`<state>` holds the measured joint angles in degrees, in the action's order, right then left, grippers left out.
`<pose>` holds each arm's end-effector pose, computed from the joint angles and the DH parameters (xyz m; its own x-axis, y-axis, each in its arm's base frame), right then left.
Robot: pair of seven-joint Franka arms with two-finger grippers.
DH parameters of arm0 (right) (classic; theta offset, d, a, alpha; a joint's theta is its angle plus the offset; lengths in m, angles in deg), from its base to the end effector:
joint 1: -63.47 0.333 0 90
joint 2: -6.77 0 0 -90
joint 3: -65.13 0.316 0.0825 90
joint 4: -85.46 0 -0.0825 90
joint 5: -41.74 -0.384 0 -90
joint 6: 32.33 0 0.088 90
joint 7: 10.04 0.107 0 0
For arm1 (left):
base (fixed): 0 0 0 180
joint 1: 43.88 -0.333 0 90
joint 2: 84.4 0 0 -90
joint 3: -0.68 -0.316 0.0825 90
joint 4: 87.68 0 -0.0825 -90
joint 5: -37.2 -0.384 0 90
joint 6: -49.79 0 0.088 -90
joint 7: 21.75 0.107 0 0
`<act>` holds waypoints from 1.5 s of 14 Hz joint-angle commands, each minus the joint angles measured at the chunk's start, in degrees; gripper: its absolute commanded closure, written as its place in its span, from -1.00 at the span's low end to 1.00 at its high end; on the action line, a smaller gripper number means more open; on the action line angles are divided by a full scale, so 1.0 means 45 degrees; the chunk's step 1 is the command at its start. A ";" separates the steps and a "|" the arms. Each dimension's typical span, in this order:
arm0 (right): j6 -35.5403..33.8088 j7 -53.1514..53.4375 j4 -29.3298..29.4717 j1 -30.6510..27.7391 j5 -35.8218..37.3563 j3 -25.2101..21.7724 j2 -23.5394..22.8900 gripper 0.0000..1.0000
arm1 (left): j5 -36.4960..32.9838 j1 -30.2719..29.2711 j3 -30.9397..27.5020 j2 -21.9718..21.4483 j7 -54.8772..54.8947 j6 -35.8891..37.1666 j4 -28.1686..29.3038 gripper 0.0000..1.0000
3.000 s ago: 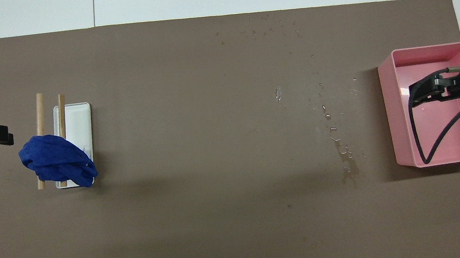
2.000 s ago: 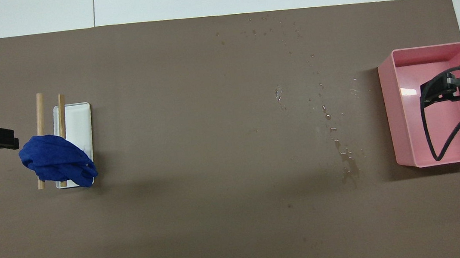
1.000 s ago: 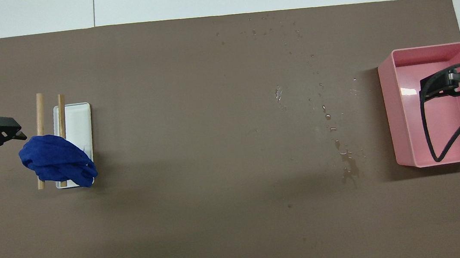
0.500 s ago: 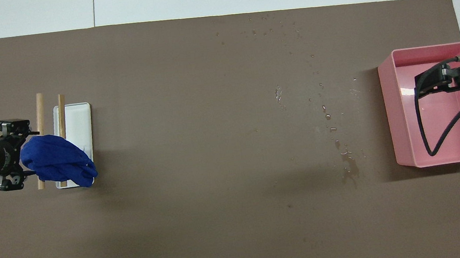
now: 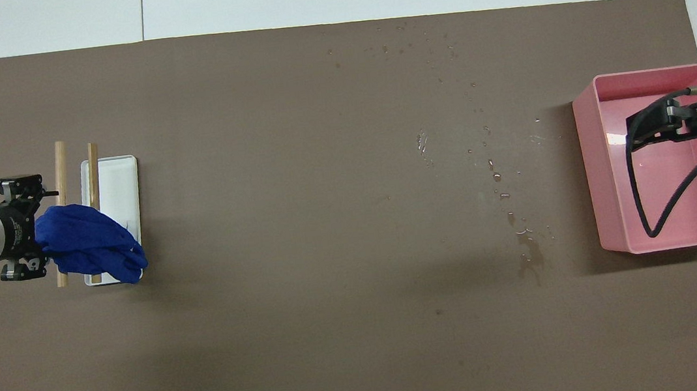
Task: Wipe water with towel using both arms
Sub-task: 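Reach the left gripper to the blue cloth and grasp it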
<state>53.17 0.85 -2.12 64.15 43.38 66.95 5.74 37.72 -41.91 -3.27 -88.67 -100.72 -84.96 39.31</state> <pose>0.5517 0.0207 0.6277 0.9878 -0.1481 -0.0479 -0.1464 -0.9885 0.0378 0.5345 0.0187 0.4297 0.1484 0.9885 0.0273 0.9667 -0.1509 0.2068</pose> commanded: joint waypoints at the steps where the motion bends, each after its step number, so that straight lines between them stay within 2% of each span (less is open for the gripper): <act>1: -0.0015 -0.0094 -0.0266 -0.0054 -0.0092 0.0082 0.0248 -1.00 | -0.0193 0.0031 0.0039 -0.0008 -0.0302 -0.0464 0.0335 -1.00; 4: -0.0034 -0.0114 -0.0266 -0.0054 -0.0112 0.0082 0.0248 -1.00 | -0.0213 0.0110 0.0039 0.0168 -0.0224 -0.0484 0.0316 -0.98; 6: -0.0054 -0.0095 -0.0266 -0.0054 -0.0112 0.0082 0.0248 -1.00 | -0.0213 0.0129 0.0039 0.0168 -0.0126 -0.0426 0.0316 -0.42; 9: -0.0054 -0.0094 -0.0343 -0.0054 -0.0131 0.0160 0.0306 -1.00 | -0.0213 0.0265 0.0039 0.0149 0.0088 -0.0231 0.0316 0.18; 11: -0.0035 -0.0056 -0.0363 -0.0054 -0.0151 0.0160 0.0326 -1.00 | -0.0213 0.0305 0.0039 0.0149 0.0245 0.0100 0.0277 0.79; 12: -0.0034 -0.0017 -0.0363 -0.0054 -0.0151 0.0160 0.0326 -1.00 | -0.0213 0.0305 0.0077 0.0168 0.0245 0.0411 0.0180 1.00; 14: -0.0015 0.0042 -0.0363 -0.0054 -0.0151 0.0180 0.0326 -1.00 | -0.0213 0.0595 0.0117 0.0207 0.0187 0.1347 -0.0326 1.00; 16: 0.0121 0.0120 -0.0344 -0.0054 -0.0538 0.0277 0.0307 -1.00 | -0.0019 0.1026 0.0117 0.0518 0.0012 0.2964 -0.1494 1.00; 19: 0.0414 0.1483 -0.0285 -0.0035 -0.1185 0.0356 0.0248 -1.00 | 0.1774 0.1320 0.0117 0.1066 -0.0943 0.5213 -0.3740 1.00; 21: 0.0589 0.2128 -0.0227 0.0024 -0.1477 0.0589 0.0209 -1.00 | 0.2227 0.1592 0.0311 0.0989 -0.1645 0.5901 -0.4389 1.00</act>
<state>54.23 7.23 -2.29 64.62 38.44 68.44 6.00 45.61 -36.36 -1.81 -85.66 -104.74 -62.76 24.60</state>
